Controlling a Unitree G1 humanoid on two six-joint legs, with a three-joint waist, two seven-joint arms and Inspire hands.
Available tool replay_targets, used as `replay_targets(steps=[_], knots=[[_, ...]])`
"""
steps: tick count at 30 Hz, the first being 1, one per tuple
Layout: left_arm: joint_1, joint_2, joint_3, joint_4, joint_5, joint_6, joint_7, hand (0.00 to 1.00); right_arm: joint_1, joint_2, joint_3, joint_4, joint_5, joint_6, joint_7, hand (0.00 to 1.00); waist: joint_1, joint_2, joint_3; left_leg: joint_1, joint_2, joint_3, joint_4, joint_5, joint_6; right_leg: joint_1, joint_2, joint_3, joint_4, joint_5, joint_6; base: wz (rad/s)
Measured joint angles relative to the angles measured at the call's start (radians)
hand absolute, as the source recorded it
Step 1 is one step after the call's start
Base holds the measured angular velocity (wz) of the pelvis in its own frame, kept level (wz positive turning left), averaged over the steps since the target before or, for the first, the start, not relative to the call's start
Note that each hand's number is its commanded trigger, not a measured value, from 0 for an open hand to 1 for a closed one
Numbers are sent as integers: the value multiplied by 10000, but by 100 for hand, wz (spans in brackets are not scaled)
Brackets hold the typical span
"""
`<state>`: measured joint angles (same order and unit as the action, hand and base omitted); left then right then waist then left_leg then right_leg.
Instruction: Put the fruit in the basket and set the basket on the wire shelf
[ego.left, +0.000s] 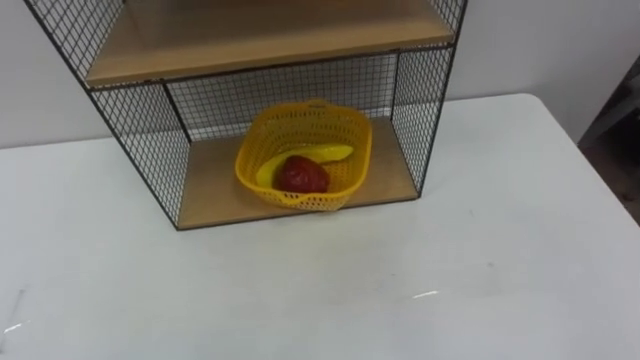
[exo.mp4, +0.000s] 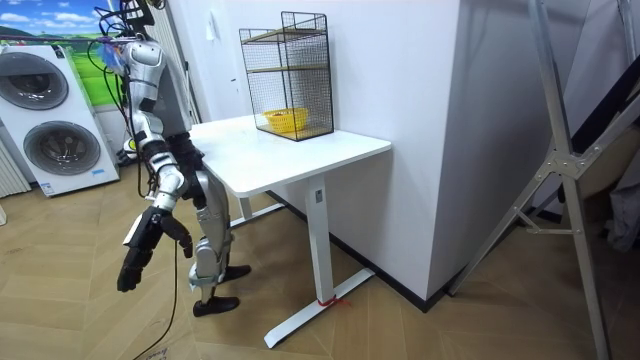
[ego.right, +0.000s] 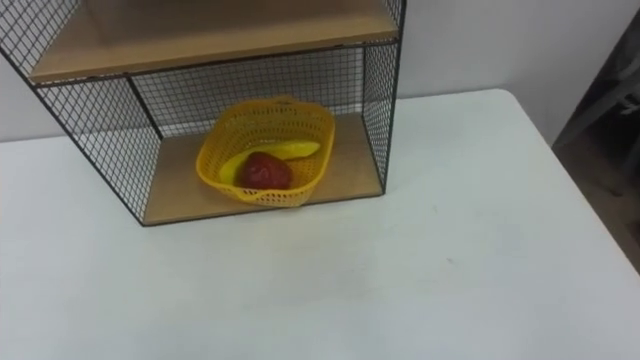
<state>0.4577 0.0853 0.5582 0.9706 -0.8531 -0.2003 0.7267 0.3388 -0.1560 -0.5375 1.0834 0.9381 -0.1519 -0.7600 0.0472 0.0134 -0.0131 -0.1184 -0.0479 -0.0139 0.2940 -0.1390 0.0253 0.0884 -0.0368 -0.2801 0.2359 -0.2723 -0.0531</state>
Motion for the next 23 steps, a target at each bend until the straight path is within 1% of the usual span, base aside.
replay_targets(steps=[1, 2, 3, 4, 5, 6, 7, 8, 9, 10, 11, 12, 13, 14, 17, 19, 21, 23], knots=[[-59, -47, -120, 181, 397, 143, -258, 0, -142, 15, 135, 363, -424, 147, 230, 0, 4, -21, -6, 44, -3, -9, 6, -2, 1, 41, 1, 15, 1, 0, 0, 0], [-241, -55, -314, 742, 1438, 434, -795, 0, -501, 1, 573, 1118, -1394, 494, 713, 0, 53, -73, 1, 181, 2, 40, -1, -3, 4, 158, 0, 39, -12, 0, 1, -7], [-424, -53, -453, 1050, 2343, 718, -1247, 0, -772, -4, 1109, 1560, -2334, 857, 1269, 0, 103, -122, 12, 291, 9, 61, -26, -1, 5, 242, 4, 66, -17, 0, 0, -8], [-517, -55, -598, 1123, 2813, 874, -1449, 0, -905, -27, 1487, 1721, -2858, 1030, 1557, 0, 136, -132, 17, 310, 13, 66, -25, -2, 4, 257, 12, 81, -16, 1, -2, -4], [-648, -44, -1019, 1114, 3715, 1141, -1881, 0, -1130, -79, 2296, 1891, -3953, 1287, 2139, 0, 160, -158, 32, 322, 19, 67, -25, -3, 0, 265, 30, 102, -37, 6, -10, 3], [-810, 25, -1539, 1107, 4519, 1329, -2348, 0, -1401, -143, 2994, 1963, -4935, 1435, 2778, 0, 148, -174, 43, 313, 20, 7, -25, 0, -6, 326, 68, 55, -160, 61, -12, 8], [-871, 90, -1871, 1099, 4835, 1400, -2560, 0, -1461, -184, 3319, 1977, -5246, 1501, 3063, 0, 130, -193, 53, 309, 17, -18, -26, 3, -17, 336, 73, 31, -175, 67, -13, 11], [-1005, 230, -2541, 1081, 5443, 1534, -2951, 0, -1678, -268, 3920, 1994, -5707, 1566, 3648, 0, 122, -230, 71, 306, 11, -40, -26, 8, -20, 338, 81, 27, -178, 66, -12, 8], [-1133, 325, -3075, 1073, 5893, 1616, -3265, 0, -1856, -339, 4308, 1988, -6029, 1613, 4147, 0, 121, -258, 70, 334, 3, -51, -30, 11, -15, 355, 90, 28, -207, 66, -12, 6], [-1192, 353, -3251, 1073, 6130, 1682, -3415, 0, -1906, -357, 4398, 1969, -6202, 1641, 4370, 0, 114, -276, 67, 349, -6, -63, -34, 14, -8, 387, 90, 17, -249, 69, -7, 4], [-1262, 375, -3461, 1086, 6760, 1807, -3715, 0, -1959, -358, 4423, 1951, -6588, 1685, 4786, 0, 112, -316, 69, 382, -10, -57, -35, 13, -7, 455, 98, 9, -333, 93, -4, 0], [-1370, 376, -3529, 1091, 7394, 2011, -4006, 0, -2015, -360, 4478, 1935, -6997, 1771, 5134, 0, 112, -362, 122, 402, -7, -47, 19, -8, -11, 481, 101, 17, -341, 108, -12, 0], [-1454, 379, -3581, 1091, 7667, 2112, -4134, 0, -2041, -362, 4537, 1905, -7190, 1827, 5298, 0, 109, -380, 170, 392, -7, -51, 58, -8, -12, 480, 108, 16, -349, 110, -17, 0], [-1632, 377, -3720, 1085, 8079, 2279, -4365, 0, -2080, -374, 4728, 1891, -7527, 1968, 5579, 0, 125, -400, 284, 373, 9, -11, 80, -9, -13, 468, 122, 18, -348, 117, -29, 0], [-1778, 378, -4004, 1086, 8774, 2600, -4730, 0, -2165, -370, 5182, 1925, -8242, 2188, 6098, 0, 95, -420, 288, 249, 12, 10, 136, -49, -29, 383, 148, 31, -356, 121, -36, 0], [-1881, 376, -4216, 1090, 9007, 2750, -4819, 0, -2166, -344, 5423, 1971, -8521, 2211, 6296, 0, 98, -395, 283, 194, 21, 15, 158, -85, -35, 370, 178, 52, -391, 134, -52, 0], [-1997, 378, -4417, 1095, 9165, 2929, -5000, 0, -2258, -235, 5588, 1962, -8622, 2367, 6451, 0, 123, -389, 261, 169, 46, 30, 158, -85, -38, 385, 212, 61, -490, 188, -74, 0], [-2027, 369, -4453, 1144, 9355, 3064, -5181, 0, -2358, -122, 5675, 1963, -8684, 2398, 6554, 0, 150, -379, 255, 183, 66, 84, 179, -86, -41, 395, 220, 84, -487, 194, -81, -2]])
